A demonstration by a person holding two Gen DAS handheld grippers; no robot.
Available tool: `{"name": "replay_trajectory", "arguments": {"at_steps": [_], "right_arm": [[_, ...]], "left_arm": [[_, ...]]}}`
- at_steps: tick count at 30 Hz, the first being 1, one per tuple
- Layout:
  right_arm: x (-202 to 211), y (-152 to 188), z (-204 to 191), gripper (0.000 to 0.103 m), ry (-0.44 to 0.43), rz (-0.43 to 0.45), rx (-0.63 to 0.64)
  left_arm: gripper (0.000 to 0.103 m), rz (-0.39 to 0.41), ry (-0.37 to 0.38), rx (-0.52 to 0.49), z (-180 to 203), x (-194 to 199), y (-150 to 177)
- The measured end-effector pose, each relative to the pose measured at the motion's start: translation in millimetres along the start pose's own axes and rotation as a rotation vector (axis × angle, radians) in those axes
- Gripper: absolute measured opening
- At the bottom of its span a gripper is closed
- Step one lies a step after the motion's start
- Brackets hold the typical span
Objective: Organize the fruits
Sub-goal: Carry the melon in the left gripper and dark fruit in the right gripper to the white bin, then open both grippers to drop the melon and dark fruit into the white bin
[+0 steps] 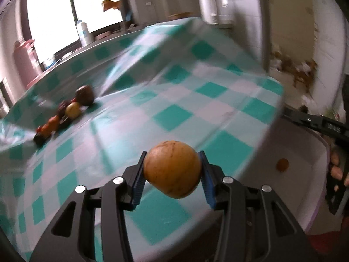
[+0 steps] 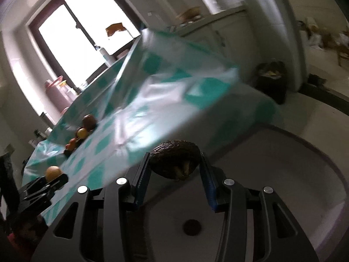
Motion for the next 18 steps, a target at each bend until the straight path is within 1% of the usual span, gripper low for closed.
{"name": "replay_trajectory", "arguments": {"at_steps": [3, 5, 6, 7, 8, 10, 11, 12, 13, 16, 18], "right_arm": [[1, 5, 20, 0.044, 0.067, -0.009, -0.027], [-2, 7, 32, 0.044, 0.121, -0.038, -0.035], [-5, 9, 37, 0.044, 0.161, -0.057, -0.033], [-9, 9, 42, 0.044, 0.194, -0.077, -0.029], [-15, 11, 46, 0.044, 0.231, -0.113, -0.022], [-27, 15, 54, 0.044, 0.293, -0.168, -0.008], [-32, 17, 56, 0.044, 0.310, -0.191, 0.000], [-41, 19, 60, 0.044, 0.340, -0.235, 0.013], [-50, 22, 62, 0.044, 0.367, -0.271, 0.025], [-73, 33, 71, 0.044, 0.437, -0.370, 0.068], [-84, 41, 76, 0.044, 0.455, -0.415, 0.071]], "left_arm": [[0.045, 0.009, 0.043, -0.096, 37, -1, -6], [0.045, 0.016, 0.075, -0.162, 61, -1, -8], [0.045, 0.019, 0.089, -0.191, 71, -1, -8], [0.045, 0.022, 0.119, -0.240, 89, -2, -8], [0.045, 0.019, 0.139, -0.266, 99, -3, -7], [0.045, -0.006, 0.197, -0.329, 125, -11, -2], [0.045, -0.030, 0.232, -0.356, 138, -18, 2], [0.045, -0.060, 0.263, -0.379, 150, -26, 7], [0.045, -0.084, 0.281, -0.396, 158, -33, 11], [0.045, -0.195, 0.341, -0.443, 183, -66, 27], [0.045, -0.266, 0.363, -0.466, 195, -86, 38]]}}
Point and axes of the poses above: each gripper's, at about its wrist camera, not at the fingertips, and x roughly against the way its jaws point, z to its right, y to its underside, the point moved 2 cm from there along -x, roughly the way its jaws point, and after that the axes turned 3 degrees about -z, right-handed, at the moved point
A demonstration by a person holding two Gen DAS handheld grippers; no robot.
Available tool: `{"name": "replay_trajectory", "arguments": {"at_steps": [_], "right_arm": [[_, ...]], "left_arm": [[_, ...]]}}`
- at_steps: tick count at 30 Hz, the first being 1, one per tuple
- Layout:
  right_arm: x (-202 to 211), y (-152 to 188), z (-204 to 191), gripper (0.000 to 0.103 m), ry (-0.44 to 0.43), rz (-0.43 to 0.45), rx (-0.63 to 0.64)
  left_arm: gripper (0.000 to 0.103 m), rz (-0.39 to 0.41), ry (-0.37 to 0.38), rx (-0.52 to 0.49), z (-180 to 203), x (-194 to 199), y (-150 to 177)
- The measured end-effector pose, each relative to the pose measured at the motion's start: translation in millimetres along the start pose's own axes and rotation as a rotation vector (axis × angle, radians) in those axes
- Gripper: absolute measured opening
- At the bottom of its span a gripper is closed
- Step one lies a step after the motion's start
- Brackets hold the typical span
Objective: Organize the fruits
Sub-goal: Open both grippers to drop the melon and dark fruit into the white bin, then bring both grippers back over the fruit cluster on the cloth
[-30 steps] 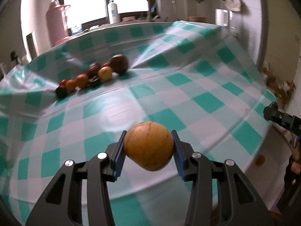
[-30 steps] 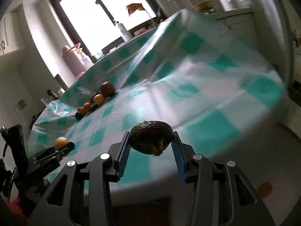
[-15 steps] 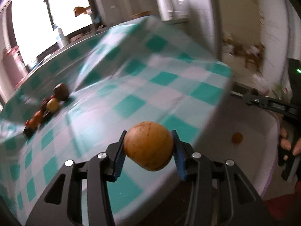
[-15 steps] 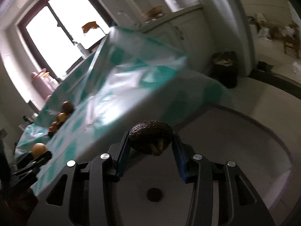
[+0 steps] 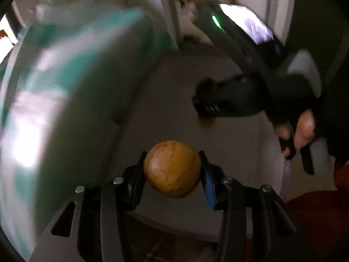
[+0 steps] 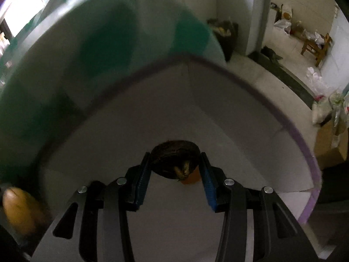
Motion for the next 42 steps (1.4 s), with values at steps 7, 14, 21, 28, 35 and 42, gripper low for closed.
{"name": "replay_trajectory", "arguments": {"at_steps": [7, 14, 21, 28, 35, 42], "right_arm": [[-26, 6, -10, 0.044, 0.025, -0.119, 0.079], [-38, 9, -17, 0.045, 0.024, -0.167, 0.118], [-33, 6, -2, 0.057, -0.043, -0.156, 0.066], [-20, -1, 28, 0.059, -0.170, -0.116, -0.050], [-20, -6, 33, 0.059, -0.188, -0.093, -0.096], [27, -8, 19, 0.059, -0.184, 0.085, -0.074]], "left_arm": [[0.045, -0.193, 0.036, -0.068, 17, -71, 18], [0.046, -0.225, 0.048, -0.065, 16, -83, 24], [0.063, -0.169, 0.055, -0.037, 2, -77, 26], [0.078, -0.033, -0.009, -0.037, -11, -45, 28], [0.094, 0.285, -0.141, -0.036, -28, 36, 28], [0.100, 0.471, -0.335, 0.223, -113, 120, 54]]}}
Point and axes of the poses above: each gripper's, at about its wrist camera, not at the fingertips, and x roughly against the way its jaws point, z to its right, y to its underside, the point moved 2 cm from there along -x, roughly the way its jaws point, and after that the axes turned 3 degrees about -z, right-handed, at the moved point
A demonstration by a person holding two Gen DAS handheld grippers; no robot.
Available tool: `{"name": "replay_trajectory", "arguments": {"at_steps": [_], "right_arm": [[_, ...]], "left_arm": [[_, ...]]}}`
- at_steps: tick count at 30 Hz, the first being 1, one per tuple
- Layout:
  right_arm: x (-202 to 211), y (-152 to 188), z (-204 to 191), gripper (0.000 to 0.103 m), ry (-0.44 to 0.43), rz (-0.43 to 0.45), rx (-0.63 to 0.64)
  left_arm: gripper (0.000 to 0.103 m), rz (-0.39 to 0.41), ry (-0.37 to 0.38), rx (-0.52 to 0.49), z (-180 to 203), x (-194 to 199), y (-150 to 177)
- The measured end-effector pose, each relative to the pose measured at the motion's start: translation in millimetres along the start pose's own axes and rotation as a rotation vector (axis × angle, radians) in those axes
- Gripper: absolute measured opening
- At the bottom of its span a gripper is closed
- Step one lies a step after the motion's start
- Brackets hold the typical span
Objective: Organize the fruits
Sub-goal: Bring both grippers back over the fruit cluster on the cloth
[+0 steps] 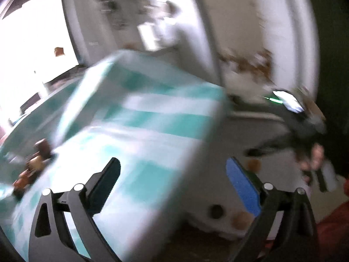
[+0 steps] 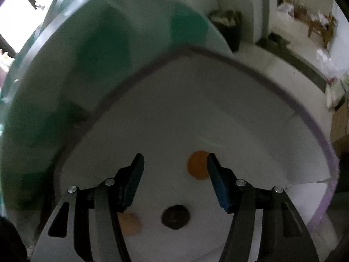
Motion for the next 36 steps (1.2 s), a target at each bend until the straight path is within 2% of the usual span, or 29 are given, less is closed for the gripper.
{"name": "replay_trajectory", "arguments": {"at_steps": [3, 5, 8, 11, 12, 15, 18, 24, 26, 28, 33, 36], "right_arm": [[29, -8, -18, 0.059, -0.022, 0.099, 0.058], [48, -13, -38, 0.061, -0.040, 0.166, 0.100], [74, -23, -80, 0.073, -0.103, 0.271, 0.155], [87, -30, -125, 0.075, -0.170, 0.308, 0.228], [94, -20, -151, 0.075, -0.181, 0.310, 0.257], [89, -16, -204, 0.078, -0.199, 0.285, 0.382], [77, -11, -254, 0.078, -0.215, 0.243, 0.492], [34, -37, -345, 0.079, -0.222, 0.186, 0.565], [13, -47, -370, 0.079, -0.215, 0.162, 0.583], [-18, -59, -397, 0.079, -0.237, 0.047, 0.574], [-55, -88, -448, 0.080, -0.302, -0.008, 0.599], [-76, -108, -473, 0.080, -0.293, -0.024, 0.614]], "left_arm": [[0.101, 0.011, -0.117, 0.153, -68, 19, 9], [0.101, 0.003, -0.169, 0.251, -105, 34, 13], [0.101, -0.012, -0.260, 0.363, -159, 45, 27], [0.101, -0.045, -0.345, 0.441, -205, 59, 43], [0.101, -0.057, -0.380, 0.462, -222, 60, 50], [0.101, -0.085, -0.437, 0.521, -262, 58, 63], [0.101, -0.133, -0.469, 0.624, -316, 52, 80], [0.101, -0.157, -0.523, 0.774, -392, 31, 90], [0.101, -0.150, -0.514, 0.822, -413, 23, 90], [0.101, -0.119, -0.496, 0.866, -431, 18, 90], [0.101, -0.046, -0.452, 0.933, -453, 13, 97], [0.101, -0.049, -0.405, 0.966, -456, 10, 109]]}}
Point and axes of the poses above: each gripper's, at about its wrist camera, not at the fingertips, and x roughly against the way its jaws point, z to its right, y to its underside, the point moved 2 cm from there along -x, roughly the way its jaws point, and after that the axes turned 3 degrees about -z, right-handed, at the moved point
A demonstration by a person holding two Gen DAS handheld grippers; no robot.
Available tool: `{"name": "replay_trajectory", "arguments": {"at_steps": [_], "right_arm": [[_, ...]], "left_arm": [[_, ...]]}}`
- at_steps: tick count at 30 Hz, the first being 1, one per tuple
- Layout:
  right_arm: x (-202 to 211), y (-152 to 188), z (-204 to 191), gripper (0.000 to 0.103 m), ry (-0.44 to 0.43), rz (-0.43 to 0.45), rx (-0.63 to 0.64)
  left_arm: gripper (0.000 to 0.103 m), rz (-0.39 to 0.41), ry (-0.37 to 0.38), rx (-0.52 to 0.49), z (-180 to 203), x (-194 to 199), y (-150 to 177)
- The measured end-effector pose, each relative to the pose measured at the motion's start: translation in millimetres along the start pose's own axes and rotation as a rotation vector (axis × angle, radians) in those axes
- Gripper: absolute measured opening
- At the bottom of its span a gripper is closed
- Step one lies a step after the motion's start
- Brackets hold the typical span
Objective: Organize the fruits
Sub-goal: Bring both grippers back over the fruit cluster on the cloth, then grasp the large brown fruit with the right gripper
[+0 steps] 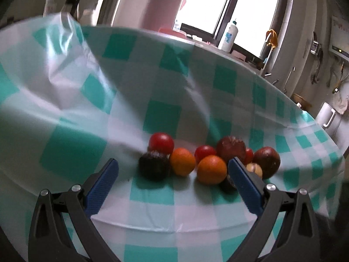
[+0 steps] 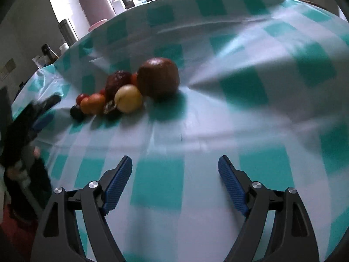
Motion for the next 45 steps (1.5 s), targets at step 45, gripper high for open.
{"name": "replay_trajectory", "arguments": {"at_steps": [45], "right_arm": [[-29, -35, 9, 0.064, 0.081, 0.092, -0.097]], "left_arm": [[0.097, -0.218, -0.082, -0.036, -12, -30, 12]]}}
Point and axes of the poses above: each gripper's, at about its wrist camera, not at the fingertips, and x roughly against the way its jaws point, z to its right, y to its underside, the point moved 2 cm from there along -x, roughly the way its jaws point, and after that the axes turned 3 degrees about -z, right-handed, at the moved point
